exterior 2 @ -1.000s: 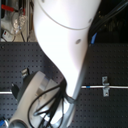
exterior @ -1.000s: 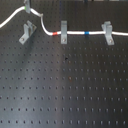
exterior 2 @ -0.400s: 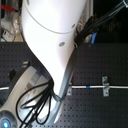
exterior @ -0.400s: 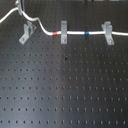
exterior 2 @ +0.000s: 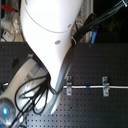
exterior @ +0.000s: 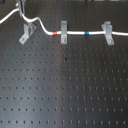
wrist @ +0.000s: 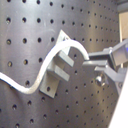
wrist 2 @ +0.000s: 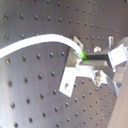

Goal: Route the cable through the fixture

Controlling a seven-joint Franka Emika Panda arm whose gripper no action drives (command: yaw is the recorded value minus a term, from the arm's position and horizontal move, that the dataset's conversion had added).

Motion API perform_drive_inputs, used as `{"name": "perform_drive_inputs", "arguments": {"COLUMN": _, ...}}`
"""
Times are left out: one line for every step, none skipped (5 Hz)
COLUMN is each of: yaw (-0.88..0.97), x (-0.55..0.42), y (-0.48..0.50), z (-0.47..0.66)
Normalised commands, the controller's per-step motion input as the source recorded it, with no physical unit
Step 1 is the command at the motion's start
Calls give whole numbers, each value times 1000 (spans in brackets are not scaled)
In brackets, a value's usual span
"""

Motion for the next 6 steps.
{"name": "perform_drive_inputs", "arguments": {"yaw": 488, "x": -362, "y": -295, "z": 15}}
{"name": "perform_drive_inputs", "arguments": {"yaw": 308, "x": -96, "y": -365, "z": 0}}
{"name": "perform_drive_inputs", "arguments": {"yaw": 268, "x": 64, "y": -412, "z": -6}}
{"name": "perform_drive_inputs", "arguments": {"yaw": 294, "x": -19, "y": -352, "z": -4}}
{"name": "perform_drive_inputs", "arguments": {"yaw": 166, "x": -176, "y": -122, "z": 3}}
{"name": "perform_drive_inputs", "arguments": {"yaw": 197, "x": -54, "y": -15, "z": 1}}
